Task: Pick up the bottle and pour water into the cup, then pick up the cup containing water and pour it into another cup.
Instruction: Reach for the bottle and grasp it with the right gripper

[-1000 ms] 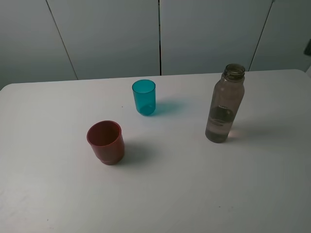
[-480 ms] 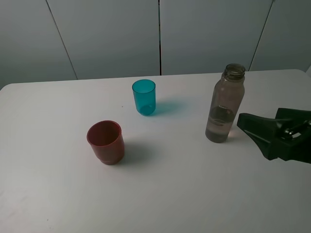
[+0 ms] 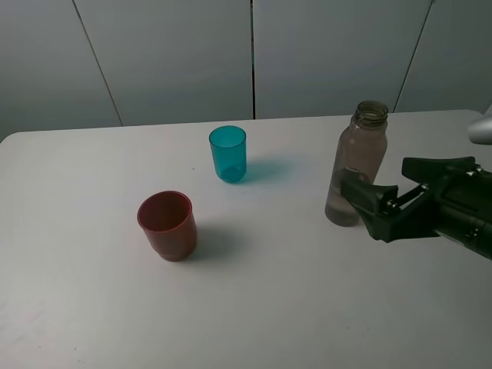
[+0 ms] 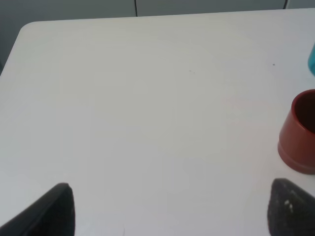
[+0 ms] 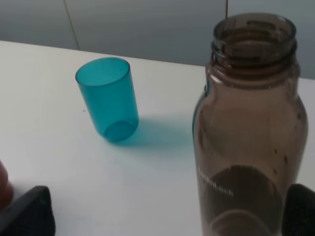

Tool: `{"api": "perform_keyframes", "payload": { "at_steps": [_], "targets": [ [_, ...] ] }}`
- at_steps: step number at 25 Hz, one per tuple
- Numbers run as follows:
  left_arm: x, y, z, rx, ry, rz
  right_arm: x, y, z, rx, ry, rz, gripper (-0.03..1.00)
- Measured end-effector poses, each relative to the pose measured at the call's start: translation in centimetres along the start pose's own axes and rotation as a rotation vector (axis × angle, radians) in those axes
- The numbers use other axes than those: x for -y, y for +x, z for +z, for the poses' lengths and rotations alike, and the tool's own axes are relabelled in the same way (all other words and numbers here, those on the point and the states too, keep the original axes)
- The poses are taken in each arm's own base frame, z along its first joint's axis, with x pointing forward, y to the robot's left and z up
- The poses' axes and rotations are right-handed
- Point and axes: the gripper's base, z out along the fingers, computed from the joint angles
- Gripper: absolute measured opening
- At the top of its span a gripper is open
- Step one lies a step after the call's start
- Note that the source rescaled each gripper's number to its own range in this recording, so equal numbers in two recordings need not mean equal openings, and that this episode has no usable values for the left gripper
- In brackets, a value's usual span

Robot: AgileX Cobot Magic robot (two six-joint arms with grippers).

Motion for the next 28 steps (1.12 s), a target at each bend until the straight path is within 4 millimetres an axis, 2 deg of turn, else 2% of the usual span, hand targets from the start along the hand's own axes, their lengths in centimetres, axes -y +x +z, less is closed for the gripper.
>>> {"api": "perform_keyframes", "payload": {
  "at_steps": [5,11,14,28],
  "targets": [
    [0.0,0.0,0.0,0.0,0.0,0.0,0.5,1.4,2.1,0.005,0.046,0.02,1.0],
    [0.0,0.0,0.0,0.0,0.0,0.0,1.5,2.3,3.5,0.083,0.132,0.038,1.0],
    [0.0,0.0,0.0,0.0,0.0,0.0,1.7,3.3,4.3,0.033,0.153,0.039,1.0],
    [0.0,0.0,0.0,0.0,0.0,0.0,2.0,2.7,8.9,0.066,0.205,0.012,1.0]
  ]
}}
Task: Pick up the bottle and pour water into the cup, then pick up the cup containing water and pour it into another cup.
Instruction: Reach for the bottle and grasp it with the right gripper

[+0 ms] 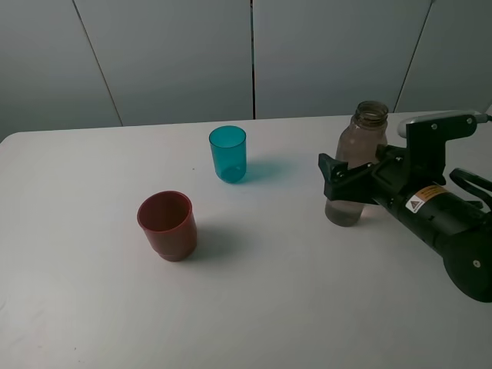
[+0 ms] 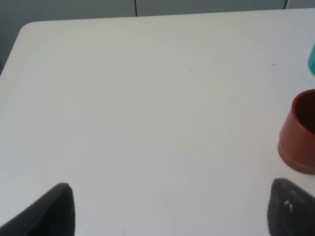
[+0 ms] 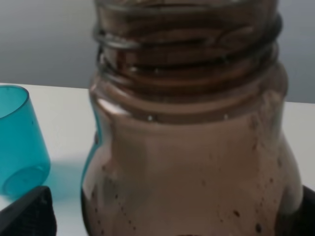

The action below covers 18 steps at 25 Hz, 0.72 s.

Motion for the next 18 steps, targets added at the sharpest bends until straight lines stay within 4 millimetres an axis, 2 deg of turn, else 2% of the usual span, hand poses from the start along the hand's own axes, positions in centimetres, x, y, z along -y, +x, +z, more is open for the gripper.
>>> {"api": "perform_keyframes", "payload": {
  "at_steps": [7,9,10,12,18],
  "targets": [
    [0.0,0.0,0.0,0.0,0.0,0.0,-0.1,0.4,1.3,-0.007,0.021,0.003,0.98],
    [0.0,0.0,0.0,0.0,0.0,0.0,0.1,0.7,1.4,-0.016,0.038,0.007,0.77],
    [0.0,0.0,0.0,0.0,0.0,0.0,0.2,0.8,1.4,-0.02,0.047,0.009,0.56],
    [0.0,0.0,0.0,0.0,0.0,0.0,0.3,0.9,1.5,-0.025,0.064,0.001,0.0],
    [0.0,0.0,0.0,0.0,0.0,0.0,0.4,1.0,1.5,-0.026,0.077,-0.025,0.01]
  ]
}}
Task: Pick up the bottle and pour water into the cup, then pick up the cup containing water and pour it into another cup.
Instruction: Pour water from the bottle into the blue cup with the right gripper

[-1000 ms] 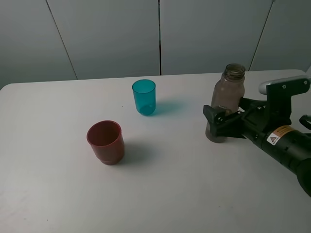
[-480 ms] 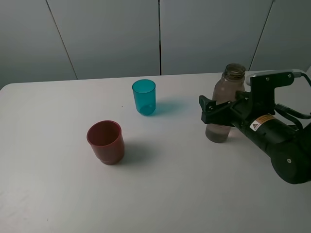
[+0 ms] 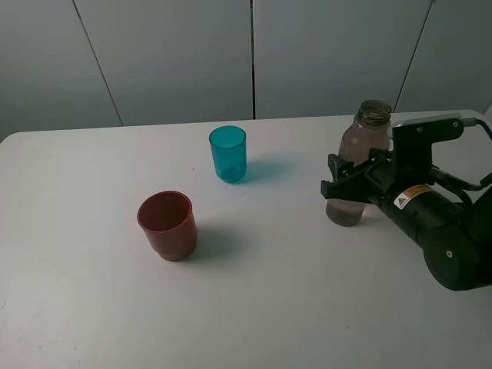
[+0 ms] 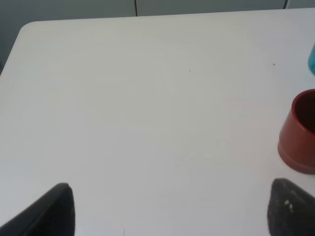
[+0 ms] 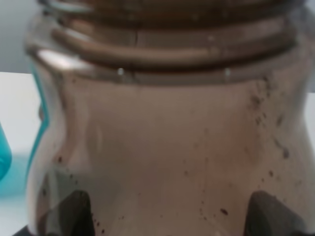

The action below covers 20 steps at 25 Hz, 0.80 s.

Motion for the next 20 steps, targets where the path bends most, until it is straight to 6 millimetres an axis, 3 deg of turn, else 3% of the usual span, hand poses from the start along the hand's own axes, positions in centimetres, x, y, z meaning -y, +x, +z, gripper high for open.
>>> {"api": "perform_keyframes", "payload": {
  "at_steps": [20],
  "targets": [
    [0.0,0.0,0.0,0.0,0.0,0.0,0.2,-0.62,-0.27,-0.013,0.022,-0.061,0.01]
  ]
}}
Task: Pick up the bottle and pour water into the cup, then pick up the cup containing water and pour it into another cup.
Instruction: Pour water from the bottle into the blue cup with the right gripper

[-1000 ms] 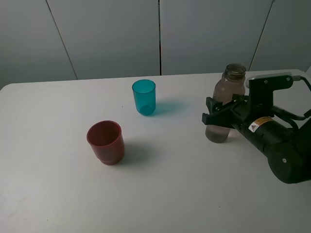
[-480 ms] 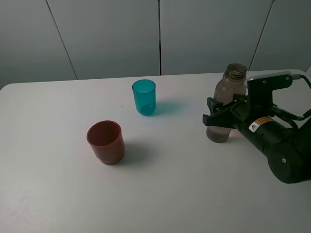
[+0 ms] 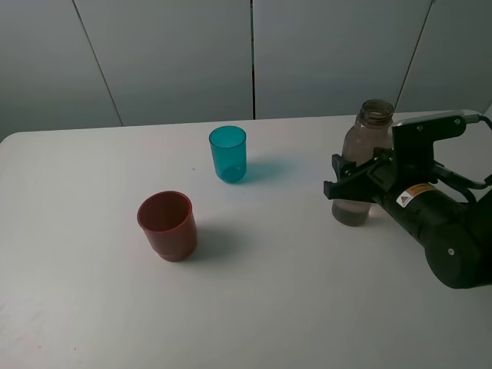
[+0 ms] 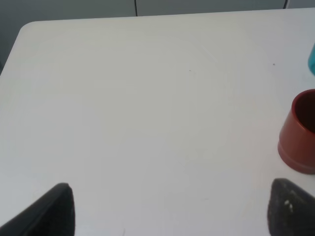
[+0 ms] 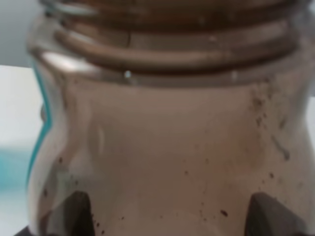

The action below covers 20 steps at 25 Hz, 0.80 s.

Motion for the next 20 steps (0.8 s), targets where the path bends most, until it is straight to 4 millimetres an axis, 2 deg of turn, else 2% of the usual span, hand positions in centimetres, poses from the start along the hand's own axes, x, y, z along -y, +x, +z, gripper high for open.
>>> {"api": "perform_keyframes", "payload": {
  "at_steps": [7,12,20],
  "targets": [
    [0.0,0.0,0.0,0.0,0.0,0.0,0.0,-3.2,-0.5,-0.067,0.002,-0.227,0.01],
    [0.0,0.0,0.0,0.0,0.0,0.0,-1.1,-6.1,1.1,-0.15,-0.049,-0.395,0.01],
    [0.0,0.0,0.0,0.0,0.0,0.0,-2.7,-10.3,3.2,-0.097,-0.116,-0.547,0.01]
  ]
}}
